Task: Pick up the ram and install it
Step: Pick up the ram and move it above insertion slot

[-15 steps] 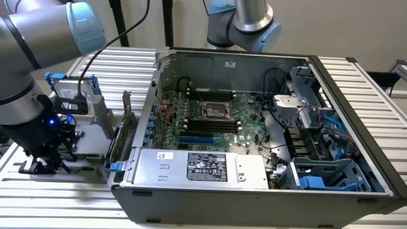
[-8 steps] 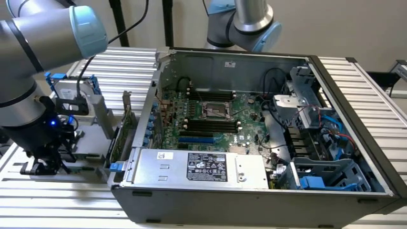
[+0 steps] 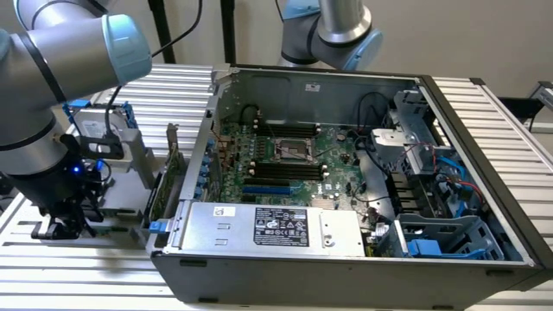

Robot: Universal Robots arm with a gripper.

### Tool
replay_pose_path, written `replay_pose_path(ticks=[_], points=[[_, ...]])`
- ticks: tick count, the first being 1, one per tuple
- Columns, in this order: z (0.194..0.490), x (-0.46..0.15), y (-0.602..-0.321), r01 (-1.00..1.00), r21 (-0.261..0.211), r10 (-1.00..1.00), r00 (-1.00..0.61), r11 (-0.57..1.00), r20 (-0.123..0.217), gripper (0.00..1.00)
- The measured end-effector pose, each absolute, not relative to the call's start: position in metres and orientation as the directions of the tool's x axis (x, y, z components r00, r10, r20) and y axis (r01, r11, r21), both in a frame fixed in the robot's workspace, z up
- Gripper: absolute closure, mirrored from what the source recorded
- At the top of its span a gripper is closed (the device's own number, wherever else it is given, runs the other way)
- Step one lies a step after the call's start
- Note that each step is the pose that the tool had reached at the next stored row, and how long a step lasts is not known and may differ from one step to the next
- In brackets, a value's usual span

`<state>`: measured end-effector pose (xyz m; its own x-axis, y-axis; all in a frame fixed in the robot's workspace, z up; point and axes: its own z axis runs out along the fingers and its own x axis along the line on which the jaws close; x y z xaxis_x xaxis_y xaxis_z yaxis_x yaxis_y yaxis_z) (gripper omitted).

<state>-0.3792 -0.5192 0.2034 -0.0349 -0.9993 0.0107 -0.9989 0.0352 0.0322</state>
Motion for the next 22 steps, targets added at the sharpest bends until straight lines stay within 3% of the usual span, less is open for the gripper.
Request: replay_pose_path(ticks=[13,14,21,22], points=[[0.1956,-0.3773,-0.5188,-0.999,0.048,-1.000,-0.013,0.013,0.002,0.66],[0.1951,-0.3773,-0.5188,-0.999,0.049,-1.000,-0.011,0.012,0.002,0.73],[0.1947,-0.3761,-0.5184,-0.998,0.055,-1.000,-0.008,0.008,0.002,0.75],[0.1947,-0.3760,-0.5184,-0.998,0.056,-1.000,-0.008,0.008,0.002,0.82]])
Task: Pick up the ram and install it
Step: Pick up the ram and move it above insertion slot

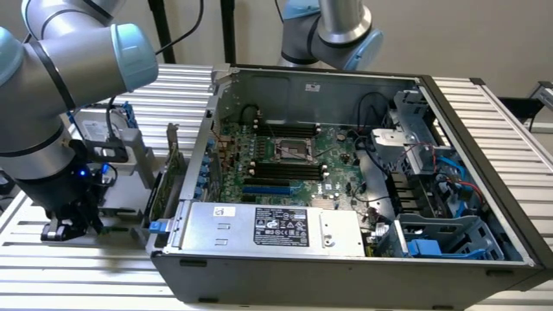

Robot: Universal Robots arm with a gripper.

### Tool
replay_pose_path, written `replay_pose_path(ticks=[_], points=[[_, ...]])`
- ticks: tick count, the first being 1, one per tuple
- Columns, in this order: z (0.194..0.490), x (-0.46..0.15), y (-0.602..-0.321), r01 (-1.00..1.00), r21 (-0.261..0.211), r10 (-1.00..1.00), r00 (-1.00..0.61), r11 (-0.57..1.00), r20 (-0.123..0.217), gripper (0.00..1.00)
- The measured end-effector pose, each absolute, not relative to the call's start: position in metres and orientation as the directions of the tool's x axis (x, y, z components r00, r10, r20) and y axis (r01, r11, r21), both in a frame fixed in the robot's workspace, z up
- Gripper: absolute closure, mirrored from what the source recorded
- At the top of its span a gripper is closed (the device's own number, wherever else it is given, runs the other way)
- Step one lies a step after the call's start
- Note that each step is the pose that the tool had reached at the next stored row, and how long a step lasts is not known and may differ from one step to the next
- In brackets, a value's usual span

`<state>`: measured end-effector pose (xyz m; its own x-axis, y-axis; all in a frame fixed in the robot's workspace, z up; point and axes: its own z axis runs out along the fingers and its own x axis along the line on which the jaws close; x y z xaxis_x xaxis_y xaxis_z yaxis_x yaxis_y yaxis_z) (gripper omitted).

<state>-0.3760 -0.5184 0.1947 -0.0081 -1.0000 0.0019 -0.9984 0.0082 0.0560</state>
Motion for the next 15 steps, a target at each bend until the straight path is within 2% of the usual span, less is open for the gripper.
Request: replay_pose_path(ticks=[2,4,15], points=[[0.1948,-0.3760,-0.5184,-0.998,0.056,-1.000,-0.008,0.008,0.002,0.82],[0.1948,-0.3759,-0.5183,-0.998,0.056,-1.000,-0.008,0.008,0.002,0.86],[0.1948,-0.3759,-0.5195,-0.998,0.056,-1.000,-0.002,0.002,0.002,0.86]])
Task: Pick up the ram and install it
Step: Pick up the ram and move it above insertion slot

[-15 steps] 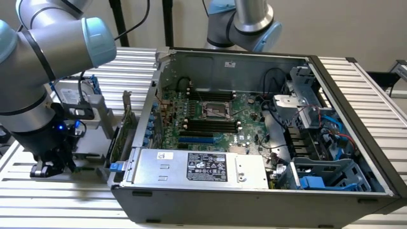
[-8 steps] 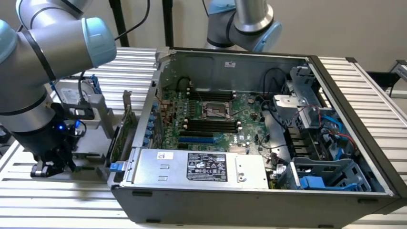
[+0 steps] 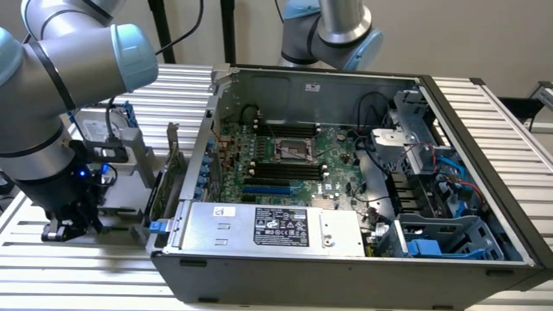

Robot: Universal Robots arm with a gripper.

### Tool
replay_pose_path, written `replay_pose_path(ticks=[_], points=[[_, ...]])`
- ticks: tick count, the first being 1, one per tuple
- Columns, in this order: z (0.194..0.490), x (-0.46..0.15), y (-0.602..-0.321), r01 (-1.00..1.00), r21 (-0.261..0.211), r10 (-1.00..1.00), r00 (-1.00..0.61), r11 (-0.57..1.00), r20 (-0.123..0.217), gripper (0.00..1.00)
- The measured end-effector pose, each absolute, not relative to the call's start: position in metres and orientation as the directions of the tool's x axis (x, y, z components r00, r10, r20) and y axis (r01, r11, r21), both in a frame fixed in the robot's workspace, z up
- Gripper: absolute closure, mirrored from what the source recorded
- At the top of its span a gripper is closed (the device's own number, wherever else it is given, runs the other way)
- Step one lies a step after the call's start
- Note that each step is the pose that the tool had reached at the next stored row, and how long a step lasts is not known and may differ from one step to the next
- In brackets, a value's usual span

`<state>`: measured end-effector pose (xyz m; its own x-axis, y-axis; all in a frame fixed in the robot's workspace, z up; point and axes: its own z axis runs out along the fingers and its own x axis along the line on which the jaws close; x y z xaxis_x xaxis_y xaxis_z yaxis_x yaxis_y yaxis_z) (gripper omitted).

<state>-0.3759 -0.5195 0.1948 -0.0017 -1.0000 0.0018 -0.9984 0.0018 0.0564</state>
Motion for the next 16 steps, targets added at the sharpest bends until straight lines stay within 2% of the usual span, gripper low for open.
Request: replay_pose_path(ticks=[10,16], points=[[0.207,-0.376,-0.520,-0.998,0.056,-1.000,0.009,-0.009,0.002,0.86],[0.230,-0.376,-0.520,-0.998,0.056,-1.000,0.015,-0.015,0.002,0.86]])
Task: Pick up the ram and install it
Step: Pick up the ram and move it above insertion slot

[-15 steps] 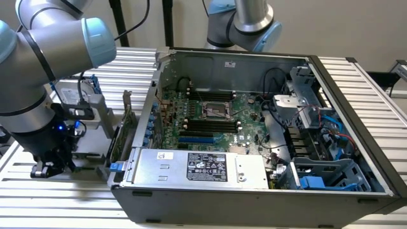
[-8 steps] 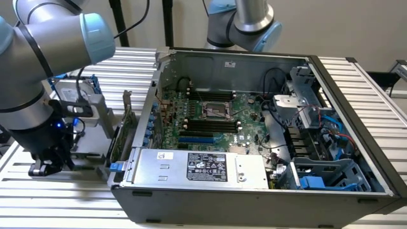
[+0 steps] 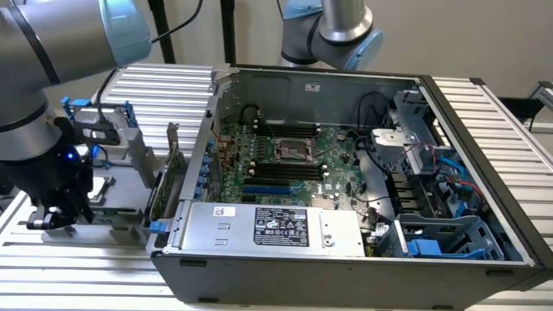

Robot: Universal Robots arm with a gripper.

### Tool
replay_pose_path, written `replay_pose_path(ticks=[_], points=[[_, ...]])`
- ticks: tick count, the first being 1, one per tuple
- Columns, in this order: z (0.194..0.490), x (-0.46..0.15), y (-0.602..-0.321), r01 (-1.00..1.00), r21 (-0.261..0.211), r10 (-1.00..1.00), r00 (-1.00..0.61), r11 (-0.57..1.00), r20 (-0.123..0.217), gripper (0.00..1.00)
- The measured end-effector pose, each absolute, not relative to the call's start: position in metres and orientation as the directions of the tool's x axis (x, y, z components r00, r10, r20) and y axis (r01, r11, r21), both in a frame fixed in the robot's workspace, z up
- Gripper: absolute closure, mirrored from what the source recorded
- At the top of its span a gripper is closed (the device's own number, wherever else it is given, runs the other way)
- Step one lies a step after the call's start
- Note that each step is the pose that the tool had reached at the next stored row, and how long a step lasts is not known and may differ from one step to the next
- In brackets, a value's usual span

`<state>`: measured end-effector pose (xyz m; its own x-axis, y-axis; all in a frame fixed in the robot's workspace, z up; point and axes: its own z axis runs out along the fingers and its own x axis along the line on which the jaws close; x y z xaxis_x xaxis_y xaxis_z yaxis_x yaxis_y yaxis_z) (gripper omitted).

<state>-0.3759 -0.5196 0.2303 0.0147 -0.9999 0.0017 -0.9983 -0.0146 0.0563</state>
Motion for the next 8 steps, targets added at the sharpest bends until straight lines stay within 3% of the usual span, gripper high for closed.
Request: replay_pose_path(ticks=[8], points=[[0.267,-0.374,-0.520,-0.998,0.056,-1.000,0.024,-0.024,0.002,0.86]])
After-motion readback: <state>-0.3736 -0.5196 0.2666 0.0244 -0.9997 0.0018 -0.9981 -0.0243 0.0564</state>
